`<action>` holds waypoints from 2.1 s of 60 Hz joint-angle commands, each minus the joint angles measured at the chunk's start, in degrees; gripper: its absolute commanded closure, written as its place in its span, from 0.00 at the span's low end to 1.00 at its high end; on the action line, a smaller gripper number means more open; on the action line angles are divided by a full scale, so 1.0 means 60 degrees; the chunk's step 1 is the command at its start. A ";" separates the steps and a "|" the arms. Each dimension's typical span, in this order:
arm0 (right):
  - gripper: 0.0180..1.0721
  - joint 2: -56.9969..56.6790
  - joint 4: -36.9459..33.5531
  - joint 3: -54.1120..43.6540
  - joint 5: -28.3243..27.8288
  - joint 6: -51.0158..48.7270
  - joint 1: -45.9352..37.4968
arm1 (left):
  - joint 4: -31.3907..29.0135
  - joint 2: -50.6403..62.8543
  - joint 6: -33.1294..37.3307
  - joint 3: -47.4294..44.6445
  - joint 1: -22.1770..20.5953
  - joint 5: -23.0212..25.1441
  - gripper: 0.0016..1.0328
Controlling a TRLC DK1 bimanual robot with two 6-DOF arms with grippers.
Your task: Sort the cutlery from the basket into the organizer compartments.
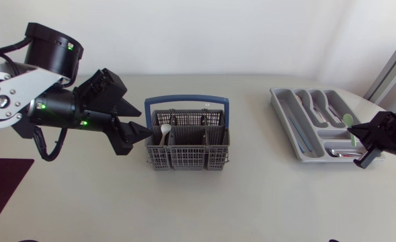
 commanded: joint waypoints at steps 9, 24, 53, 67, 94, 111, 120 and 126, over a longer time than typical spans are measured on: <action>0.95 0.1655 0.1227 -0.0074 -0.0186 -0.1631 -0.0648 | 0.0093 -0.0108 0.0140 -0.0042 -0.0738 -0.0796 0.26; 0.95 0.3281 0.2341 0.0101 -0.0025 -0.3169 -0.1131 | -0.0053 -0.0166 0.0213 0.0017 -0.1251 -0.1573 0.26; 0.33 0.3032 0.4230 -0.1085 0.1074 -0.4415 -0.1043 | -0.0082 -0.0371 0.1151 -0.0496 -0.1324 -0.2027 0.25; 0.09 0.0527 0.2765 -0.1334 0.1059 -0.2774 -0.0633 | 0.0269 -0.0430 0.1517 -0.0891 -0.1500 -0.2290 0.25; 0.04 -0.2007 0.0553 -0.1349 0.1865 -0.0826 0.0832 | 0.0709 -0.0855 0.1971 -0.1433 -0.1295 -0.2290 0.25; 0.04 -0.3765 -0.1864 -0.0880 0.2992 0.1167 0.3117 | 0.0723 -0.0869 0.1957 -0.1389 -0.1221 -0.2290 0.25; 0.05 -0.3032 -0.1907 -0.0748 0.2919 0.1401 0.2927 | 0.0752 -0.1118 0.1957 -0.1668 -0.1221 -0.2290 0.25; 0.05 -0.2285 -0.2332 -0.0235 0.2201 0.1547 0.1945 | 0.0723 -0.1148 0.1957 -0.1638 -0.1207 -0.2290 0.25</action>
